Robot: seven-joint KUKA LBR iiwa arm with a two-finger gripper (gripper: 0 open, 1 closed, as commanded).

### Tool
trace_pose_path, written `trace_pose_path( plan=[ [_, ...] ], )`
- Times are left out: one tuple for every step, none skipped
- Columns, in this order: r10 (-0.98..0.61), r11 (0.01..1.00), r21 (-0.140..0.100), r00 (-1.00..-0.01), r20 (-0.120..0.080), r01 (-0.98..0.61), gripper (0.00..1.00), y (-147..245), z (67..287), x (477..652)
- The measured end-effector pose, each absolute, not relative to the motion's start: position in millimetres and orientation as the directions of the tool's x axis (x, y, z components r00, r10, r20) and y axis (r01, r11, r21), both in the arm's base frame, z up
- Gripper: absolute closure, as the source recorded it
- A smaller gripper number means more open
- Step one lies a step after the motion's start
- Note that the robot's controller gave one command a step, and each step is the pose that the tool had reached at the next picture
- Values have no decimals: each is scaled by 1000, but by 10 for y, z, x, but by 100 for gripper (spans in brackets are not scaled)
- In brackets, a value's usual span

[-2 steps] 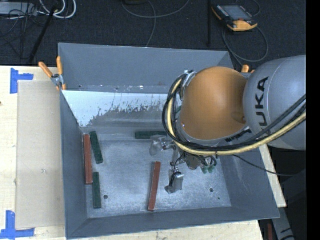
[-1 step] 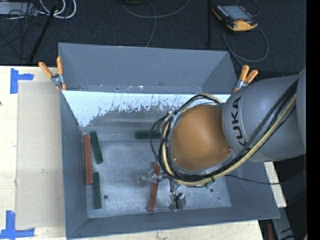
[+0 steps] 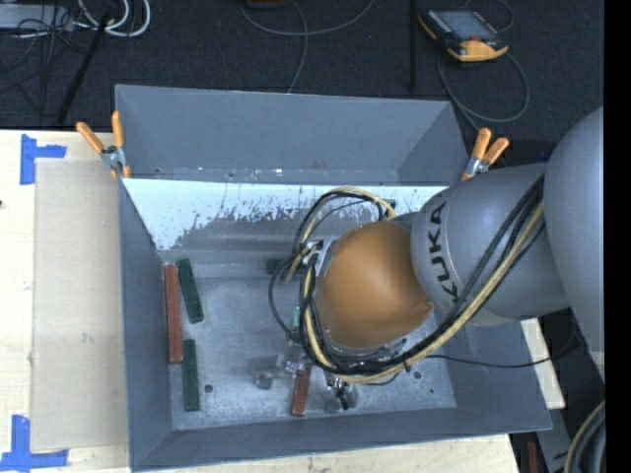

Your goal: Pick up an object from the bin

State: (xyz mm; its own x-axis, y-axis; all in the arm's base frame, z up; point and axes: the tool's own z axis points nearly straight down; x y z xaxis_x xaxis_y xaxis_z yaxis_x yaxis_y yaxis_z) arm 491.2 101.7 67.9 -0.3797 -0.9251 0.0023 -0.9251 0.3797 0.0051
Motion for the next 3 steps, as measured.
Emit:
trace_pose_path(
  plan=[
    [-923,385,4,-385,1,-923,100,1013,690,4919],
    [-928,373,-5,-372,-6,-928,100,1265,1939,4921],
    [-951,309,-1,-309,-4,-951,100,1460,2259,4865]
  ],
)
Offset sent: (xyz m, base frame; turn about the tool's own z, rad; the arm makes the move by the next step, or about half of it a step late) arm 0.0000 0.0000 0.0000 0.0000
